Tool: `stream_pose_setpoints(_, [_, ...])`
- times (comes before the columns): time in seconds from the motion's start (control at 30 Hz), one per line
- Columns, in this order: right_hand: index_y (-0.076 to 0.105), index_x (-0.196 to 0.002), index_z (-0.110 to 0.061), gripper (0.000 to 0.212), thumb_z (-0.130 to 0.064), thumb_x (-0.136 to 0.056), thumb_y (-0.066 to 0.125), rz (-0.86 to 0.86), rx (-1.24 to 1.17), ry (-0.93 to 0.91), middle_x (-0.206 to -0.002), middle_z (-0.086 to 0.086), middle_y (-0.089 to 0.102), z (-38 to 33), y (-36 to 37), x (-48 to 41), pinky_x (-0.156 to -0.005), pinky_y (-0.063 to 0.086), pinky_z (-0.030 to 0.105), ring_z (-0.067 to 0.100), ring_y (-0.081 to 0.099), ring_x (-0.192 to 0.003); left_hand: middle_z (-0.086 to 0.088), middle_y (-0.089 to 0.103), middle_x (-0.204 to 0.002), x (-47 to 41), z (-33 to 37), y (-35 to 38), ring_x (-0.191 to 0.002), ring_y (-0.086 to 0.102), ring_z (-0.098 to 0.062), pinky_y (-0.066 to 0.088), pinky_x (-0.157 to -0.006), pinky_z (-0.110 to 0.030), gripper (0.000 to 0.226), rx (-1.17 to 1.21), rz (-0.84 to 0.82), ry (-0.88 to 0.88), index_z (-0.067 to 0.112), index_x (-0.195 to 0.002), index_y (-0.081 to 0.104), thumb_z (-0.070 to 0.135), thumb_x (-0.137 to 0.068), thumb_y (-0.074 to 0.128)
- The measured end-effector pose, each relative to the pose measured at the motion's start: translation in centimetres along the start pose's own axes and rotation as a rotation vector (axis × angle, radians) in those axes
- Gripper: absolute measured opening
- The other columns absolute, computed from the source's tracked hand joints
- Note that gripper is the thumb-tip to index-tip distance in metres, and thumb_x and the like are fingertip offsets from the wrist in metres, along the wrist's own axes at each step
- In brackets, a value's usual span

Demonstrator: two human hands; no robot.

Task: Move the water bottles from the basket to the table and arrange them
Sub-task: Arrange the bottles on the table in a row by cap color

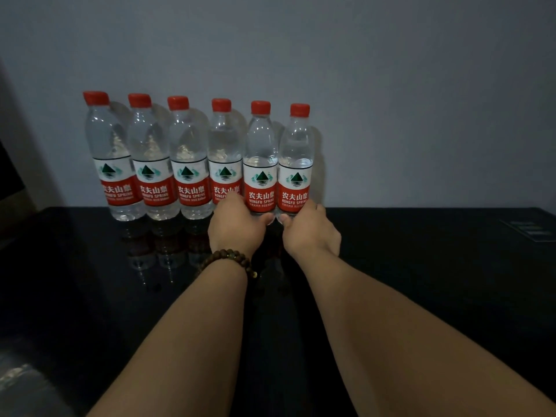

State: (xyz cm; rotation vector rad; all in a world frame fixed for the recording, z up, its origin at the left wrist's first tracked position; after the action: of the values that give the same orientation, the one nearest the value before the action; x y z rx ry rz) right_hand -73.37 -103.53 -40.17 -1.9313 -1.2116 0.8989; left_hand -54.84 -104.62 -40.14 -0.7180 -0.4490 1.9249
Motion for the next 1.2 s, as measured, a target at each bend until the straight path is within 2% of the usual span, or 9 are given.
stream_pose_setpoints(0.1, [0.046,-0.138,-0.018,0.053,-0.049,-0.098,0.061,0.004,-0.001,0.002,-0.132,0.005,0.054,0.0,0.1,-0.6,-0.071,0.043,0.035,0.024,0.063,-0.110,-0.004,0.066,-0.124,-0.6,0.8,0.5,-0.116,0.065,-0.025,0.054,-0.093,-0.041,0.057,-0.025,0.012,0.040,0.014,-0.121,0.060,0.034,-0.076,0.089])
stream_pose_setpoints(0.2, [0.046,-0.139,-0.017,0.053,-0.049,-0.099,0.060,0.004,0.006,-0.018,-0.133,0.005,0.054,-0.3,0.4,-1.2,-0.072,0.042,0.035,0.025,0.062,-0.112,-0.007,0.064,-0.129,-1.2,0.7,1.0,-0.122,0.062,-0.028,0.052,-0.098,-0.043,0.060,0.004,0.005,-0.003,0.011,-0.126,0.058,0.028,-0.078,0.089])
stream_pose_setpoints(0.57, [0.045,-0.139,-0.017,0.055,-0.051,-0.098,0.059,0.011,0.017,-0.037,-0.136,0.007,0.054,-0.6,1.2,-2.6,-0.070,0.044,0.036,0.026,0.063,-0.111,-0.008,0.062,-0.130,-2.0,0.7,1.3,-0.124,0.061,-0.030,0.053,-0.100,-0.046,0.059,0.044,0.057,-0.007,0.012,-0.128,0.053,0.022,-0.080,0.087])
stream_pose_setpoints(0.73, [0.045,-0.139,-0.016,0.056,-0.051,-0.098,0.060,0.013,0.026,-0.036,-0.136,0.008,0.053,-0.7,1.3,-2.8,-0.070,0.044,0.036,0.027,0.063,-0.110,-0.007,0.063,-0.129,-2.0,0.7,1.2,-0.123,0.061,-0.028,0.053,-0.099,-0.044,0.058,0.054,0.062,0.002,0.012,-0.127,0.053,0.022,-0.080,0.087])
stream_pose_setpoints(0.87, [0.050,-0.135,-0.017,0.051,-0.050,-0.098,0.061,-0.002,-0.027,-0.019,-0.132,0.007,0.055,-0.7,0.8,-2.1,-0.068,0.043,0.036,0.025,0.063,-0.105,-0.005,0.064,-0.122,-0.7,0.9,0.0,-0.115,0.062,-0.024,0.054,-0.096,-0.038,0.052,0.082,0.033,0.010,0.013,-0.120,0.056,0.022,-0.080,0.087])
stream_pose_setpoints(0.93, [0.044,-0.143,-0.015,0.059,-0.048,-0.097,0.062,-0.008,-0.110,0.050,-0.138,0.009,0.051,-0.3,0.3,-1.2,-0.068,0.044,0.036,0.028,0.063,-0.108,-0.001,0.063,-0.114,0.6,1.0,-1.0,-0.109,0.063,-0.020,0.055,-0.092,-0.036,0.047,0.043,-0.013,0.017,0.016,-0.115,0.056,0.024,-0.080,0.086])
stream_pose_setpoints(1.0, [0.031,-0.152,-0.013,0.069,-0.045,-0.099,0.060,0.011,-0.222,0.187,-0.144,0.012,0.044,0.3,-0.3,0.1,-0.068,0.044,0.037,0.030,0.062,-0.111,0.003,0.062,-0.102,1.9,1.3,-2.6,-0.098,0.064,-0.017,0.054,-0.081,-0.030,0.035,0.011,-0.078,0.021,0.021,-0.104,0.053,0.023,-0.085,0.082])
stream_pose_setpoints(1.07, [0.026,-0.155,-0.012,0.069,-0.039,-0.101,0.059,0.012,-0.299,0.317,-0.144,0.016,0.041,0.4,-1.1,2.3,-0.067,0.047,0.039,0.031,0.062,-0.108,0.002,0.063,-0.099,2.9,1.9,-4.9,-0.092,0.063,-0.015,0.051,-0.076,-0.028,0.028,-0.077,-0.135,0.047,0.022,-0.100,0.053,0.021,-0.087,0.078])
stream_pose_setpoints(1.2, [0.033,-0.149,-0.013,0.070,-0.024,-0.092,0.071,-0.163,-0.252,0.344,-0.142,0.017,0.040,-2.1,-2.9,7.7,-0.068,0.050,0.039,0.031,0.062,-0.104,0.000,0.063,-0.104,5.8,3.8,-11.0,-0.096,0.062,-0.018,0.057,-0.086,-0.033,0.023,-0.374,-0.276,0.088,0.018,-0.105,0.061,0.022,-0.088,0.076])
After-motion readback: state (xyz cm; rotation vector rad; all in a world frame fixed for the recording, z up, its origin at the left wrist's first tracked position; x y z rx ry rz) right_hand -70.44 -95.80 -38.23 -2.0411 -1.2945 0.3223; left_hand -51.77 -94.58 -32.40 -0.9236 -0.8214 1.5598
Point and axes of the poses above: each hand's wrist, its own x-axis away from the middle knuckle, its own y-axis out of the palm, z = x × y, the point moved 10 cm from there along -x, towards the middle knuckle
